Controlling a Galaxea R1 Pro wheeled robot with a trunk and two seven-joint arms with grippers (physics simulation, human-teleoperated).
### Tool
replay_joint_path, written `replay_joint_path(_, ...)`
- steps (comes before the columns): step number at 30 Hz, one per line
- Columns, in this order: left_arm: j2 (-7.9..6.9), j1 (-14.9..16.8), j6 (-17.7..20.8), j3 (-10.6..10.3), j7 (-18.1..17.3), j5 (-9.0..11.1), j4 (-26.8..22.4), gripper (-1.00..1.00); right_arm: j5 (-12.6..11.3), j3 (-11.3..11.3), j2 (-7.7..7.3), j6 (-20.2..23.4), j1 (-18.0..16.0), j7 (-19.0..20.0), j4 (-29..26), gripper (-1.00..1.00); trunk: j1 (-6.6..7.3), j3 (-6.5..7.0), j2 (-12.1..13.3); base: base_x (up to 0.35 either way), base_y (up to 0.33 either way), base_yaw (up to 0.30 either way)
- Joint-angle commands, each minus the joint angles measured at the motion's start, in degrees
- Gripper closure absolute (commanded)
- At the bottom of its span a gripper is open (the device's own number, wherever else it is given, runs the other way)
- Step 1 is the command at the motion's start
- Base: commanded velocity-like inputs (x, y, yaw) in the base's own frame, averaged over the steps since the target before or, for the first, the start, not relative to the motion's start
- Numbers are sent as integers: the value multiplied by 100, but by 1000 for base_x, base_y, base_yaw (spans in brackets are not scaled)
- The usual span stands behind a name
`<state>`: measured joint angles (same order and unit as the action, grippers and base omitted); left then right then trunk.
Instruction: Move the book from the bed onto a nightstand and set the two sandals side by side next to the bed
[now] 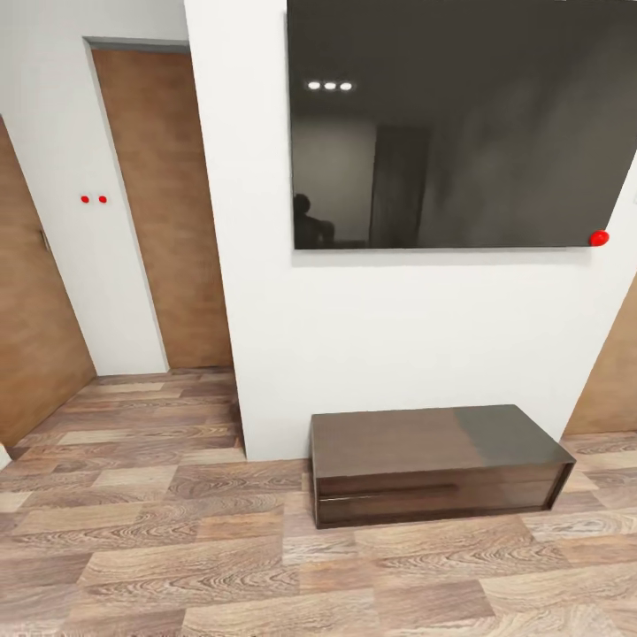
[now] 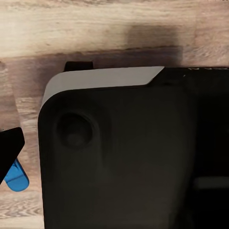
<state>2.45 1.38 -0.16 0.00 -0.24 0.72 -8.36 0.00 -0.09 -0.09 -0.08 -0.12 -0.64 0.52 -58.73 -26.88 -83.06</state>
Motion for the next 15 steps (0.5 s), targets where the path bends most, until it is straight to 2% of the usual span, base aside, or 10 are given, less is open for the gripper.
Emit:
replay_joint_path(1, 1, 3, -2, 0, -2, 7, 1, -100, 0, 0, 0, -1, -3, -7, 1, -100, 0, -5, -2, 0, 0, 257)
replay_joint_path(15, 1, 4, -2, 0, -2, 7, -6, -100, 0, 0, -7, -1, -6, -7, 1, -100, 0, -5, -2, 0, 0, 285)
